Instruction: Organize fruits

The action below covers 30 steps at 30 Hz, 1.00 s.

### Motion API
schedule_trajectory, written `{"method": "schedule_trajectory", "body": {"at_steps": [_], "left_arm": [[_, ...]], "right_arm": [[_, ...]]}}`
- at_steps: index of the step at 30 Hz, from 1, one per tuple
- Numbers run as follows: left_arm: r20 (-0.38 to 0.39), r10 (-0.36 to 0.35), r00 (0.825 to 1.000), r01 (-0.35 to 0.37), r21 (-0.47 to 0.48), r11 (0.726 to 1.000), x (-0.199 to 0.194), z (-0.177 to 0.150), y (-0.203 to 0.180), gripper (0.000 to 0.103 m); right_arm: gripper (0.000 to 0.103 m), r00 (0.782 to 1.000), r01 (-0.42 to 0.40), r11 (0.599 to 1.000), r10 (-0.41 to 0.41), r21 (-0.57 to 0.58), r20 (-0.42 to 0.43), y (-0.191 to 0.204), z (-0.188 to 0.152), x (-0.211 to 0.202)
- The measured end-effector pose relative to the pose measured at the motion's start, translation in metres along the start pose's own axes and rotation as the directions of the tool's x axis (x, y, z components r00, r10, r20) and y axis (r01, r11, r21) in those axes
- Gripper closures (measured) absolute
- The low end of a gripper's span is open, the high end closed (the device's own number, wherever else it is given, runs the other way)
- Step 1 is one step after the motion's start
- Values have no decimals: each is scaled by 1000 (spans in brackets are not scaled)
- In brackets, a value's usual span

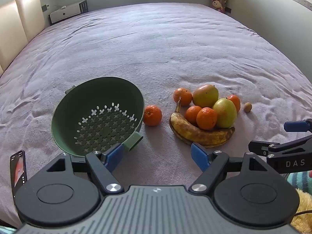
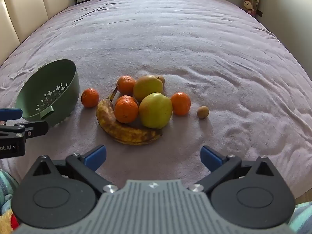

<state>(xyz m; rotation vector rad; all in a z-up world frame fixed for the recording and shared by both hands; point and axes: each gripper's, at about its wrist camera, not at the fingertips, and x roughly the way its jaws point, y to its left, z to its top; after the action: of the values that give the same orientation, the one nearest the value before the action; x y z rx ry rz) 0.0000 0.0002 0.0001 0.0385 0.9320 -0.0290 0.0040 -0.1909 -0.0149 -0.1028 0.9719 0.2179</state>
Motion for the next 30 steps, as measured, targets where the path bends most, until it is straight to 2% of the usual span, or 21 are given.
{"method": "schedule_trajectory", "body": {"at_steps": [30], "left_arm": [[3, 6, 1000, -6, 5, 1000, 0, 0, -1, 10]], "right_arm": [[4, 1000, -7, 1000, 7, 4, -3, 2, 1, -1]]}}
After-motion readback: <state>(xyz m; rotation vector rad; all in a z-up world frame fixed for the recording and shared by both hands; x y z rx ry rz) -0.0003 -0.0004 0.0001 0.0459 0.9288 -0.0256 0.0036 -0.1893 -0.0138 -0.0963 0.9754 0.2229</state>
